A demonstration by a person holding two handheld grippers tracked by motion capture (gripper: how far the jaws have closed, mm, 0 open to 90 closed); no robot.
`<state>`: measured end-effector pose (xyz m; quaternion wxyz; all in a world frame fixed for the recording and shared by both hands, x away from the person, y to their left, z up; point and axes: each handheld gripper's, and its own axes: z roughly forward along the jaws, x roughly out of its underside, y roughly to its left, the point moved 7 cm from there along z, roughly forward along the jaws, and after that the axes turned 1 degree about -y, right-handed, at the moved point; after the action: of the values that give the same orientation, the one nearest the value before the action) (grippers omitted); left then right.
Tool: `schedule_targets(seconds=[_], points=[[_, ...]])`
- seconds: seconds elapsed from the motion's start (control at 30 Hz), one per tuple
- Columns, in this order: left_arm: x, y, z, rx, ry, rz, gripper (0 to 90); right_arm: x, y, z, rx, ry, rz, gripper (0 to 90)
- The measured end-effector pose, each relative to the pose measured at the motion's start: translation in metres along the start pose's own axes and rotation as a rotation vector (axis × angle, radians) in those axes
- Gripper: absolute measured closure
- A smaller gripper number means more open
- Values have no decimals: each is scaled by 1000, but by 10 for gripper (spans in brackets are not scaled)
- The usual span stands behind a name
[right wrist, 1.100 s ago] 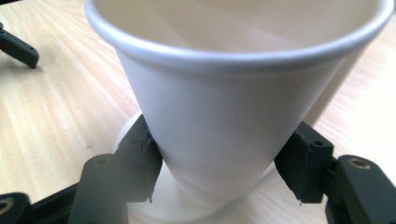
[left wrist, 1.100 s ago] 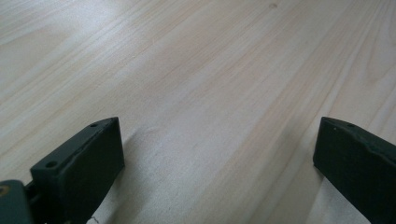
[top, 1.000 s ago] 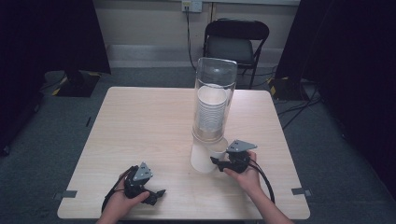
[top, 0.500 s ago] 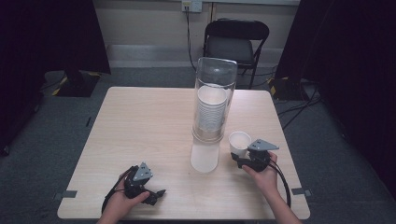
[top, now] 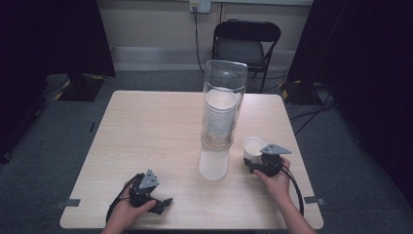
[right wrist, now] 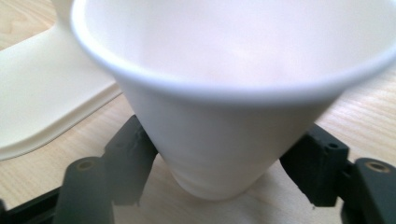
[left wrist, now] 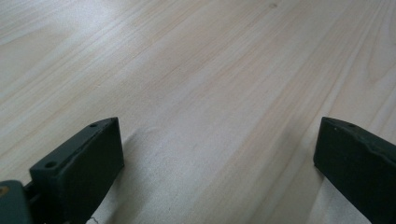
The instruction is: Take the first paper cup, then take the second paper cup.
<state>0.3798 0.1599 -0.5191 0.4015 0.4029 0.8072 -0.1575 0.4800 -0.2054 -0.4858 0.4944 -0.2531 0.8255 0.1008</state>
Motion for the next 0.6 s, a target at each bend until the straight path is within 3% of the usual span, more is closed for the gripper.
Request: schedule_targets(seconds=[0.17, 0.43, 0.53, 0.6], points=[[0, 0, 0, 0, -3, -4, 9, 0, -3, -3, 13, -5, 18, 181], [0, 0, 0, 0, 2, 2, 9, 3, 0, -17, -10, -20, 30, 149], [0, 0, 0, 0, 1, 2, 9, 9, 2, -28, 8, -9, 0, 143], [0, 0, 0, 0, 1, 1, 9, 9, 5, -39, -8, -14, -12, 142]])
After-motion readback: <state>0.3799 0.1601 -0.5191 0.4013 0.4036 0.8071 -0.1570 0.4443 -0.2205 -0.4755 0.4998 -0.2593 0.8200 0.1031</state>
